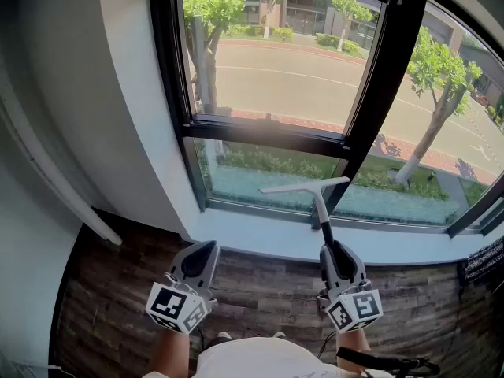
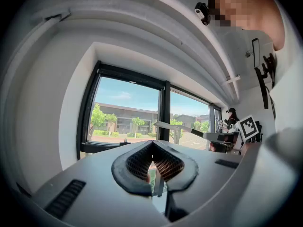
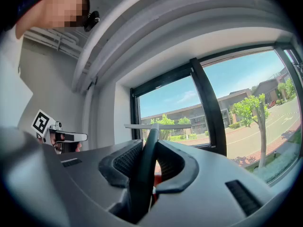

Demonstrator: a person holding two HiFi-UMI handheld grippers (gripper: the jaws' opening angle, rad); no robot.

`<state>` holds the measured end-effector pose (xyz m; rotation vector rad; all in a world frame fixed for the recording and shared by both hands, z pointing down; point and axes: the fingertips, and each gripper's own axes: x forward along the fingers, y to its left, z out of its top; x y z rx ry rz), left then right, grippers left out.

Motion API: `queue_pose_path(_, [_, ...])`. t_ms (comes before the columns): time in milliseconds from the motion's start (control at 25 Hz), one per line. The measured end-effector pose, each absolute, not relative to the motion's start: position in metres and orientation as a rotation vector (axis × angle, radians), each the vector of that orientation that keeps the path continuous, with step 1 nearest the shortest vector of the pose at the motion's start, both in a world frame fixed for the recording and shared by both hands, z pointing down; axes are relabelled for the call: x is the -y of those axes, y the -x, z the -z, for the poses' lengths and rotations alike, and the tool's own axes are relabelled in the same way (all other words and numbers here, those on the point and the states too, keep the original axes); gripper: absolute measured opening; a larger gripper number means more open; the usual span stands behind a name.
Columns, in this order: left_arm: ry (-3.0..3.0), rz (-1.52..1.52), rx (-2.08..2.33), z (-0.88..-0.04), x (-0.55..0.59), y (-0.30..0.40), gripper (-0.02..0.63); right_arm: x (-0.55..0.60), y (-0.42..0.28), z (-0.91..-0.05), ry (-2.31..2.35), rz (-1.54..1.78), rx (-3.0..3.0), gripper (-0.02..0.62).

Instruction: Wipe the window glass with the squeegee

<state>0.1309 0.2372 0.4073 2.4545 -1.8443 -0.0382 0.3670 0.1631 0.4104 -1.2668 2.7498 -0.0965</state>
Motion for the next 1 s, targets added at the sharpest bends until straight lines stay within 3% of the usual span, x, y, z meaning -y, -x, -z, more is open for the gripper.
queue_pose_path(1000, [-2.446, 0.066, 1.827, -0.411, -0.287, -0.130, 0.018, -0.210, -0.354, -0.410, 1.179, 0.165, -2.771, 0.103])
